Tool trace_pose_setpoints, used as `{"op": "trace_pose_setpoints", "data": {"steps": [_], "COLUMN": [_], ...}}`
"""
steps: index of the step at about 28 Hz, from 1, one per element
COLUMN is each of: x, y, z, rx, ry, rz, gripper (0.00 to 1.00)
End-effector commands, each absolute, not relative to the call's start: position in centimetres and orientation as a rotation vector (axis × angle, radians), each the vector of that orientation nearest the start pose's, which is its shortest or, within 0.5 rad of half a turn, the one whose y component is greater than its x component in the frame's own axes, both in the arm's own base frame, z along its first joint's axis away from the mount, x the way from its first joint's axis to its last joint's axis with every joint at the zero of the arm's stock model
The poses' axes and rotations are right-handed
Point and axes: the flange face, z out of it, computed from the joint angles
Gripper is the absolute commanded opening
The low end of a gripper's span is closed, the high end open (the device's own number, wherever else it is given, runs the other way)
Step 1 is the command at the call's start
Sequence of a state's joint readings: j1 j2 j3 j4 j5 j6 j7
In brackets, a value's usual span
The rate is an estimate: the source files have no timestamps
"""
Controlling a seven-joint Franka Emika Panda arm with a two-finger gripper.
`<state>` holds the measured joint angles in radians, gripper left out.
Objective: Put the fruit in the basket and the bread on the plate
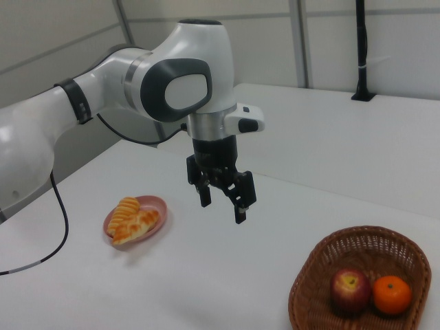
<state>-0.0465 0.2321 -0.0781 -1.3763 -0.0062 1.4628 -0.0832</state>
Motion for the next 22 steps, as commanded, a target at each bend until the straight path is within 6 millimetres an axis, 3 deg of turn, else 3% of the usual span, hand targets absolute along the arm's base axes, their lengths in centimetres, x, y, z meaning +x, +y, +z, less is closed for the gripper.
{"op": "trace_pose_setpoints", "data": {"steps": [1,22], "x": [60.11,60.02], "y": [-6.79,-6.90], "z": [57.26,57.16], "rx": [-3.159,-3.172], "ry": [0.059,0.016], "rz": [0.242,0.259], "gripper": [1.00,1.00]}}
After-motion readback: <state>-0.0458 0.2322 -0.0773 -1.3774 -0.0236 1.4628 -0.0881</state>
